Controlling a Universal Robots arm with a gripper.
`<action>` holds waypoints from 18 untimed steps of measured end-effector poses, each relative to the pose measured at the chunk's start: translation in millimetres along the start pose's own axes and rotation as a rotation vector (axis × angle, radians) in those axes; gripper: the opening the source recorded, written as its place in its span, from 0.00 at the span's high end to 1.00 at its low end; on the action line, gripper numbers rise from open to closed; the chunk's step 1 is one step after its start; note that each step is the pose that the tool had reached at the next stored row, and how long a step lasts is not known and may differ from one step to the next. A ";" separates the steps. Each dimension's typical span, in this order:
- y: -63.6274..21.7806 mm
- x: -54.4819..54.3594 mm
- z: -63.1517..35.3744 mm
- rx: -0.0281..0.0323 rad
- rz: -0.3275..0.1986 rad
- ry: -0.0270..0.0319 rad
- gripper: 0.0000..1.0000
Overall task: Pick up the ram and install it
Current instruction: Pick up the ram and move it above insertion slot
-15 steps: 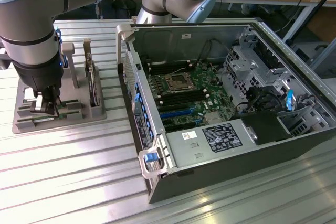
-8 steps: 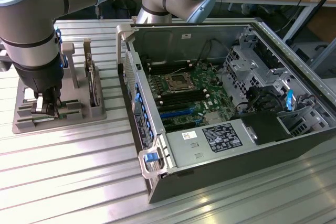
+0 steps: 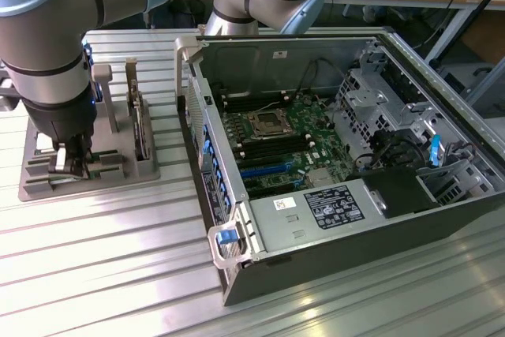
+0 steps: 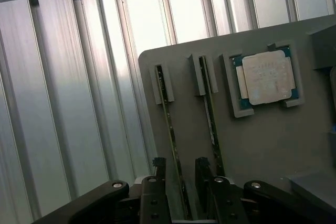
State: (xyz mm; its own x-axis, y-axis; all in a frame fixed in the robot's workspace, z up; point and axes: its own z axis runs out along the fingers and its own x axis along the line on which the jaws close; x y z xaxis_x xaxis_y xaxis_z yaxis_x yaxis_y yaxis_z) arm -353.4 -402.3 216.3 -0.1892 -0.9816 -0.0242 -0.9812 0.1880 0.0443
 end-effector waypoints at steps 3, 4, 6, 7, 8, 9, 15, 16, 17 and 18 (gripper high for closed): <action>-0.1 0.0 2.2 -0.0001 0.000 0.0001 0.64; -0.1 0.1 3.1 -0.0001 -0.001 0.0000 0.64; -0.2 0.1 4.4 0.0000 -0.001 0.0000 0.64; -0.2 0.1 4.9 0.0000 -0.002 0.0003 0.64; -0.2 0.1 5.3 -0.0002 -0.008 0.0009 0.64; -0.3 0.1 5.9 -0.0005 -0.029 0.0024 0.64; -0.1 -0.7 8.9 -0.0039 -0.212 0.0163 0.64; 0.0 -1.8 9.0 -0.0039 -0.213 0.0169 0.64; 0.4 -3.8 9.2 -0.0039 -0.213 0.0176 0.64; 0.6 -5.1 9.4 -0.0039 -0.213 0.0178 0.64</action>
State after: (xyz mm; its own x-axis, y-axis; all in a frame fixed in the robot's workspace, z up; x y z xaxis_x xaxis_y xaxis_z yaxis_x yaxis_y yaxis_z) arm -353.4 -396.9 207.0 0.0235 -0.9996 -0.0158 -0.9987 -0.0242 0.0439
